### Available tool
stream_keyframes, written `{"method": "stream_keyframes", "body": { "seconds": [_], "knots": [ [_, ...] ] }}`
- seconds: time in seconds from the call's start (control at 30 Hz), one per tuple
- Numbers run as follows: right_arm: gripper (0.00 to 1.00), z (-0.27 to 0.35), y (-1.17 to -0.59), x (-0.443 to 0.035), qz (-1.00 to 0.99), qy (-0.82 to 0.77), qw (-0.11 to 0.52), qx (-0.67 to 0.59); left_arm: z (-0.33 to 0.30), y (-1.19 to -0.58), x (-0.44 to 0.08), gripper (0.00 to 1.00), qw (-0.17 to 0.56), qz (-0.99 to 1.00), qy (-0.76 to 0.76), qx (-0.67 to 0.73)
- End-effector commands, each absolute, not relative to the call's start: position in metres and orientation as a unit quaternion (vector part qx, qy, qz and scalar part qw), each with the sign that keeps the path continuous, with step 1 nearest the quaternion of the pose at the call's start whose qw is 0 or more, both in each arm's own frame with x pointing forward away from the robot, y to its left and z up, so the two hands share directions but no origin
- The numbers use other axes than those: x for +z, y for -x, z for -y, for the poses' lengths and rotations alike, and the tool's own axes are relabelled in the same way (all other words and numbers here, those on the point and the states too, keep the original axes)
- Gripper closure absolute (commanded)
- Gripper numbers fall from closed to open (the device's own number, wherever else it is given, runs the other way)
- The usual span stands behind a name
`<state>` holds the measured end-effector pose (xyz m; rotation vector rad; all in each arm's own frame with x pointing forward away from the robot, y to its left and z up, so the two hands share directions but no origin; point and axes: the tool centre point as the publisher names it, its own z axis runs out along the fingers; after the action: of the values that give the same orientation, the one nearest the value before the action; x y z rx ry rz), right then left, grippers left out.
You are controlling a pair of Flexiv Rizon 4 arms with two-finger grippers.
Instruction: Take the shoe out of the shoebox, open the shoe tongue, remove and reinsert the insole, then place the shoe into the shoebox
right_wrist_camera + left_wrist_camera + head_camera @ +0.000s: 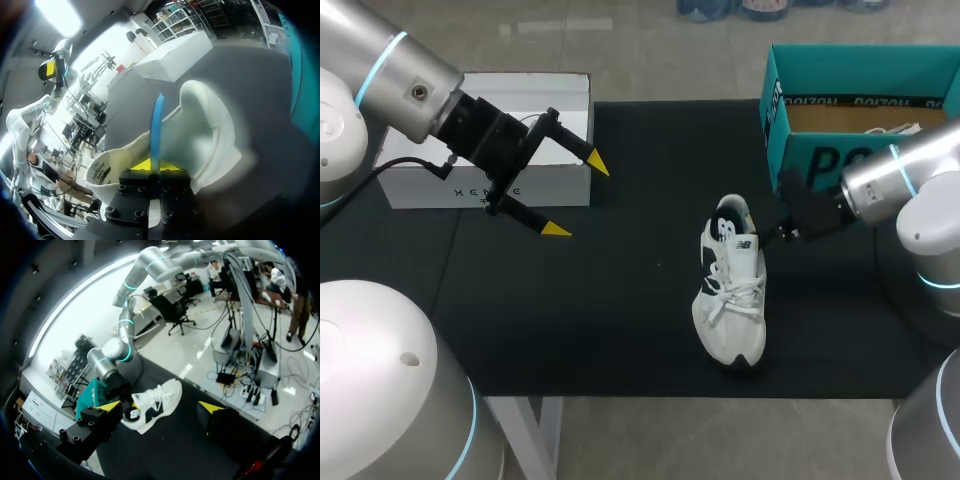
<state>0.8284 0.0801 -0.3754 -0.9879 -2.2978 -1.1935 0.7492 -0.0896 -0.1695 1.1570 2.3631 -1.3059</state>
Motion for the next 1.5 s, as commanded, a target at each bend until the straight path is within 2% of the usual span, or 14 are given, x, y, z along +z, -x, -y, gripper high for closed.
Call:
{"method": "stream_keyframes", "body": {
  "seconds": [0.03, 0.07, 0.1, 0.5, 0.53, 0.57, 0.6, 0.63, 1.37, 1.4, 1.43, 1.47, 1.5],
  "knots": [
    [0.57, -0.085, -0.826, -0.384, 0.817, 0.354, 0.184, -0.417, 0.089, -0.749, -0.169, 0.0, 0.101, -0.801, -0.392, -0.441],
    [0.07, -0.086, -0.828, -0.382, 0.817, 0.355, 0.181, -0.417, 0.089, -0.749, -0.169, 0.0, 0.101, -0.801, -0.392, -0.441],
    [0.0, -0.085, -0.831, -0.379, 0.817, 0.355, 0.177, -0.419, 0.089, -0.749, -0.169, 0.0, 0.101, -0.801, -0.392, -0.441],
    [0.0, -0.087, -0.863, -0.343, 0.823, 0.338, 0.139, -0.434, 0.089, -0.749, -0.169, 0.0, 0.101, -0.801, -0.392, -0.441],
    [0.13, -0.087, -0.864, -0.343, 0.823, 0.338, 0.139, -0.434, 0.089, -0.749, -0.169, 0.0, 0.101, -0.801, -0.392, -0.441],
    [0.53, -0.087, -0.864, -0.343, 0.823, 0.337, 0.139, -0.435, 0.089, -0.749, -0.169, 0.0, 0.101, -0.801, -0.392, -0.441],
    [0.53, -0.087, -0.864, -0.344, 0.823, 0.336, 0.139, -0.435, 0.089, -0.749, -0.169, 0.0, 0.101, -0.801, -0.392, -0.441],
    [1.0, -0.087, -0.864, -0.345, 0.823, 0.336, 0.14, -0.436, 0.089, -0.749, -0.169, 0.0, 0.101, -0.801, -0.392, -0.441],
    [1.0, -0.088, -0.835, -0.371, 0.827, 0.341, 0.171, -0.413, 0.089, -0.749, -0.169, 0.0, 0.101, -0.801, -0.392, -0.441],
    [0.88, -0.089, -0.835, -0.37, 0.828, 0.345, 0.168, -0.41, 0.089, -0.749, -0.169, 0.0, 0.101, -0.801, -0.392, -0.441],
    [0.2, -0.089, -0.836, -0.369, 0.827, 0.348, 0.166, -0.408, 0.089, -0.749, -0.169, 0.0, 0.101, -0.801, -0.392, -0.441],
    [0.0, -0.089, -0.838, -0.367, 0.828, 0.348, 0.164, -0.408, 0.089, -0.749, -0.169, 0.0, 0.101, -0.801, -0.392, -0.441],
    [0.0, -0.09, -0.839, -0.365, 0.829, 0.348, 0.161, -0.408, 0.089, -0.749, -0.169, 0.0, 0.101, -0.801, -0.392, -0.441]
  ]
}}
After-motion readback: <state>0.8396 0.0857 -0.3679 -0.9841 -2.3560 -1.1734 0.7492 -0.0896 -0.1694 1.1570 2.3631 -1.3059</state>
